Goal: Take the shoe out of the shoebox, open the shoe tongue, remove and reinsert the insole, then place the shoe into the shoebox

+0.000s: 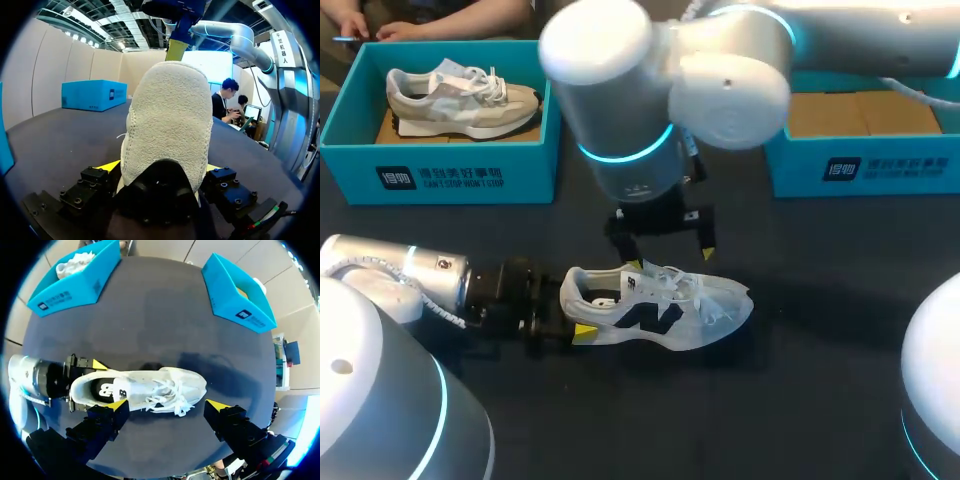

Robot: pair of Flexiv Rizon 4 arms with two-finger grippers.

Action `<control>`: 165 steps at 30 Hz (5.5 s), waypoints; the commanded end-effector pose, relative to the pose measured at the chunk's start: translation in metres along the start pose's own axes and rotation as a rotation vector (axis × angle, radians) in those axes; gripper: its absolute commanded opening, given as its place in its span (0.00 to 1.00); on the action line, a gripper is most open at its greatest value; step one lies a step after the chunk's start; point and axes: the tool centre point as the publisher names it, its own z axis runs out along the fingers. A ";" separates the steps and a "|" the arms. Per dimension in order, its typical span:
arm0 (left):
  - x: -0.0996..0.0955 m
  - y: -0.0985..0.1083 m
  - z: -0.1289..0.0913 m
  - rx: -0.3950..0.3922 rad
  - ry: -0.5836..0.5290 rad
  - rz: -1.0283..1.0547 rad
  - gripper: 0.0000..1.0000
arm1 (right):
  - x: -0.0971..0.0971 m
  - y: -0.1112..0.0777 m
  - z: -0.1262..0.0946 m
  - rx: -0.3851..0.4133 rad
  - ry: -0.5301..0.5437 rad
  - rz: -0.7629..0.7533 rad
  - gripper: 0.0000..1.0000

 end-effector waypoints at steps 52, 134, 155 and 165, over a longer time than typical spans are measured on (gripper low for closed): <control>-0.001 0.000 0.000 -0.004 0.001 -0.001 0.00 | 0.076 0.014 0.043 -0.001 0.012 -0.086 1.00; -0.001 0.000 0.000 -0.004 0.001 -0.001 0.00 | 0.028 0.001 0.051 -0.005 -0.298 0.134 0.24; -0.001 0.000 0.000 -0.004 0.001 -0.001 0.00 | 0.000 0.001 0.051 0.016 -0.172 0.147 0.00; -0.001 0.000 0.000 -0.004 0.001 -0.001 0.00 | -0.031 0.003 0.056 0.004 -0.196 0.155 0.00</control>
